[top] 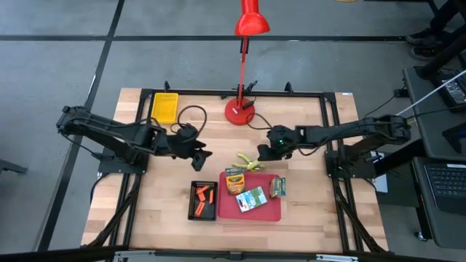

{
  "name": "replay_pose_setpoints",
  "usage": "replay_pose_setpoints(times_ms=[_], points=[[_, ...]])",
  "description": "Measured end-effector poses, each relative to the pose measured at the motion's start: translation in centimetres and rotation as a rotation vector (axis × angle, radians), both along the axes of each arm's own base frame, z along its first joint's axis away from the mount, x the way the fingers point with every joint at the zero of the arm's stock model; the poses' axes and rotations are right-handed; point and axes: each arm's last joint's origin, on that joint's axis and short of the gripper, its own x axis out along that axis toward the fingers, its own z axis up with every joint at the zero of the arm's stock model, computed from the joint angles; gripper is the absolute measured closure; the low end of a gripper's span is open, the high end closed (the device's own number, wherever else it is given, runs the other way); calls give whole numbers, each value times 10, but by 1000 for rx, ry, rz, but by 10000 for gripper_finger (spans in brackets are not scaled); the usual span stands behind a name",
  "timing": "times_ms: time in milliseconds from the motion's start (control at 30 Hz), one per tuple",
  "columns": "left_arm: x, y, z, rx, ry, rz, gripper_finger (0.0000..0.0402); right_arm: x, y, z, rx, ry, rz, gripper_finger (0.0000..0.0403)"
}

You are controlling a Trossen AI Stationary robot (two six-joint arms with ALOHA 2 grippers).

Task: Pick & Place School Supplies
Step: Put the bottom green puncher into the yellow bin

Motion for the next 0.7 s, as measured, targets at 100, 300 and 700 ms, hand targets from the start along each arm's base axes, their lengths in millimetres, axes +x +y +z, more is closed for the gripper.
replay_pose_setpoints(times_ms=[100, 300, 700], points=[[-3, 1, 3, 7, -15, 5, 176, 2, 1, -10, 7, 42, 6, 212], [-4, -1, 4, 19, -15, -3, 176, 3, 5, -11, 0, 50, 3, 177], [-4, -1, 3, 47, -6, -25, 183, 5, 4, -10, -56, 28, -45, 190]])
